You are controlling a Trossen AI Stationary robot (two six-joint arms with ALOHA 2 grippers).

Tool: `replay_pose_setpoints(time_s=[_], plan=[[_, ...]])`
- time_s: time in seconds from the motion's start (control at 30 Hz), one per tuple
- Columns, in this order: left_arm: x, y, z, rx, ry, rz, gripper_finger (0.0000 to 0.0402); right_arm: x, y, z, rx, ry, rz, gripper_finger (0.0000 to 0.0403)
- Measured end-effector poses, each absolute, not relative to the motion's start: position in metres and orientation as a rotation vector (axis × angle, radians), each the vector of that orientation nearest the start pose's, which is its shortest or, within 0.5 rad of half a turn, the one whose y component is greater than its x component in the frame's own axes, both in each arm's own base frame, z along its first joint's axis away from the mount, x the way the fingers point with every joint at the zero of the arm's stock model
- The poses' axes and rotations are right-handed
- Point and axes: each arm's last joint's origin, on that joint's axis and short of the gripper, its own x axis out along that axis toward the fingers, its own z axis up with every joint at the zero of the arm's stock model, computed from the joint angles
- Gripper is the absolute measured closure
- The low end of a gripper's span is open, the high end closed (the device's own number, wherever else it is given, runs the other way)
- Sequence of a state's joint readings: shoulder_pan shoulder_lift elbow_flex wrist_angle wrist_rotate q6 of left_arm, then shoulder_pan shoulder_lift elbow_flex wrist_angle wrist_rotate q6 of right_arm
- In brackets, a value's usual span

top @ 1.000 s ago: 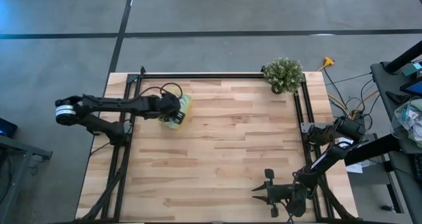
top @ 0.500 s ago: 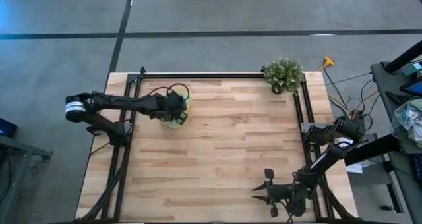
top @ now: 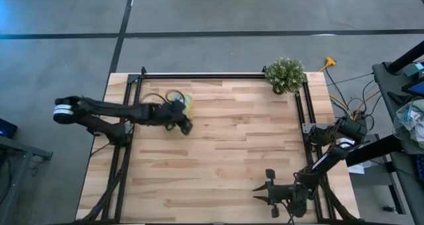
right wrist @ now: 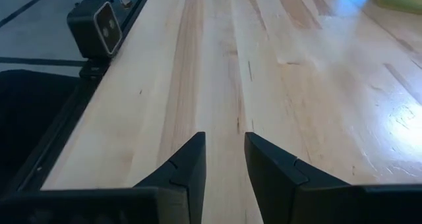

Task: Roll microfiber towels into tight, uniform cylinder then place into a basket
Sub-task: Adjust the yellow bin on the table

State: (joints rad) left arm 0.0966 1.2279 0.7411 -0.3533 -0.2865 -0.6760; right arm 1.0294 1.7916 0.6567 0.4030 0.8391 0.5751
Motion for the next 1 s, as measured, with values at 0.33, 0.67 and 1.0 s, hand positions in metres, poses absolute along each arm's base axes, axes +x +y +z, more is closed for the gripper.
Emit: replay_pose_setpoints(time_s=[0.33,0.67,1.0], plan=[[0.287,0.028,0.182,-0.485,0.836,0.629,0.0249,0.18,0.245,0.108,-0.01,0.456,0.032,0.0303],[0.286,0.062,0.17,-0.248,1.089,1.007,0.0249,0.179,0.243,0.107,-0.014,0.461,0.033,0.0303],[0.271,0.09,0.172,-0.166,1.059,1.18,0.0249,0.178,0.244,0.107,-0.012,0.461,0.035,0.0303]])
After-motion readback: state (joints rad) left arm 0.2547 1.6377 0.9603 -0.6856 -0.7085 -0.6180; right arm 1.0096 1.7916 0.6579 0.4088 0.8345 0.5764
